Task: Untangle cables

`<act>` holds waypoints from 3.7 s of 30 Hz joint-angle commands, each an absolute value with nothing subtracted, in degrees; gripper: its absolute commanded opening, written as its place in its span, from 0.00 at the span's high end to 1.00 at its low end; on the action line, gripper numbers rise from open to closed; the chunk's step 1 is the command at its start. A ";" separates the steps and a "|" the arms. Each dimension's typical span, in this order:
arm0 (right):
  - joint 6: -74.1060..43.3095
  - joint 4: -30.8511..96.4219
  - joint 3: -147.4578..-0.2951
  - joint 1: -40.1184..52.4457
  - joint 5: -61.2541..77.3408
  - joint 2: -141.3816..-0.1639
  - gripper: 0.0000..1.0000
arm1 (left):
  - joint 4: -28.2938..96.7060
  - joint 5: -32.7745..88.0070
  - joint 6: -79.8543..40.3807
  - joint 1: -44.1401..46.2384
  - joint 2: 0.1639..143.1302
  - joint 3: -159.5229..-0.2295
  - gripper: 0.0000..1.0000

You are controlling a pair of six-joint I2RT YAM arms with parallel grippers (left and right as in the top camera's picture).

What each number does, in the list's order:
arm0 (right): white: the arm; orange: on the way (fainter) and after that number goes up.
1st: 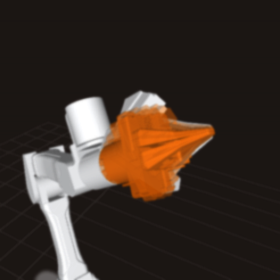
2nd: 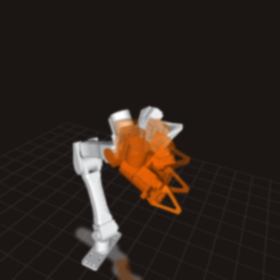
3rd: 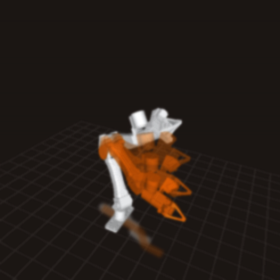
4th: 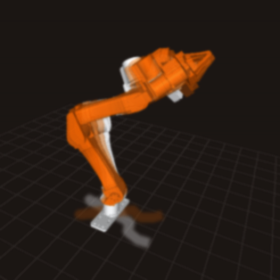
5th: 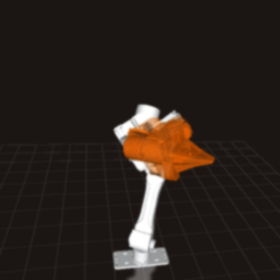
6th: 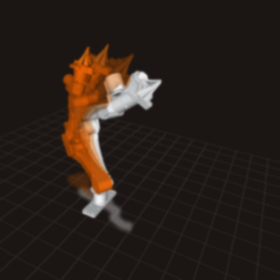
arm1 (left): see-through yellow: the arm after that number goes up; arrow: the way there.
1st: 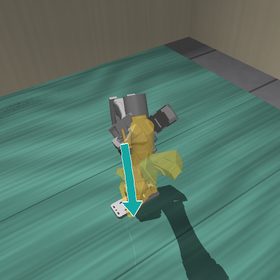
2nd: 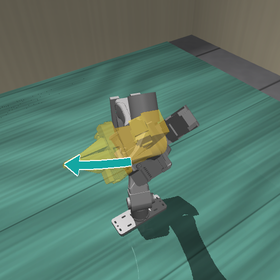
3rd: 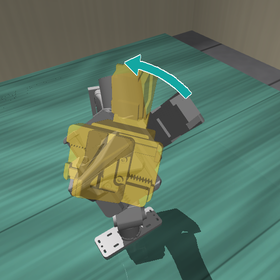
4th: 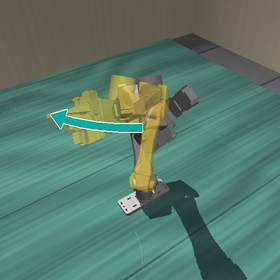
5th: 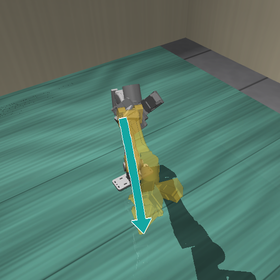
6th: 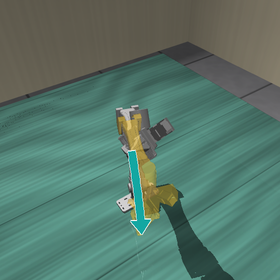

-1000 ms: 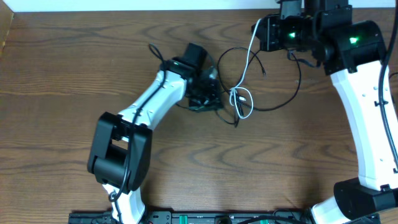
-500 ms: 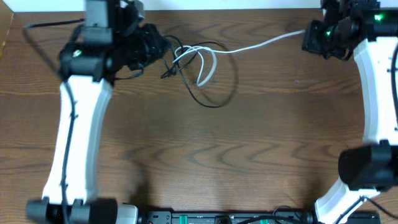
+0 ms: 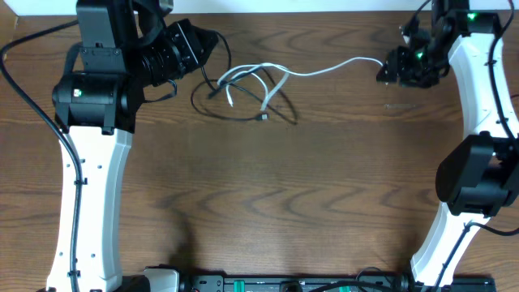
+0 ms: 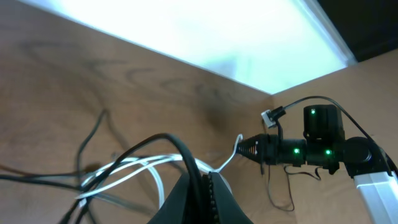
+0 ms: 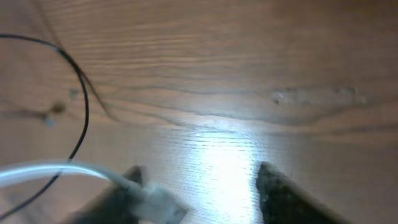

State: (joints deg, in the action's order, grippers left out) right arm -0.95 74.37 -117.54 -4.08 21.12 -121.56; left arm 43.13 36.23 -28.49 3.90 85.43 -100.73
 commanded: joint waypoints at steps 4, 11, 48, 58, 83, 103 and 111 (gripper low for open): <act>13.06 75.33 -132.25 -1.65 54.85 -120.22 0.08 | 39.11 38.61 -28.42 3.70 84.23 -100.90 0.93; 9.52 70.67 -136.92 9.69 53.34 -120.25 0.11 | 39.13 38.57 -28.40 3.70 84.29 -100.84 0.92; -30.70 59.40 -131.79 30.00 40.25 -123.50 0.26 | 40.21 38.61 -29.23 3.73 85.67 -100.73 0.93; -32.38 51.35 -121.34 33.21 36.38 -123.90 0.78 | 40.21 38.59 -29.23 3.70 85.69 -100.73 0.93; -23.44 75.33 -116.86 13.41 -21.52 -123.85 0.99 | 51.44 30.72 -19.73 -14.81 84.51 -100.73 0.93; 5.72 79.15 -140.07 8.91 27.40 -111.94 0.99 | 58.08 26.06 -16.10 -13.93 86.11 -100.42 0.92; 1.78 79.64 -139.76 9.10 23.57 -109.71 0.99 | 58.24 26.09 -16.10 -12.25 86.17 -98.63 0.92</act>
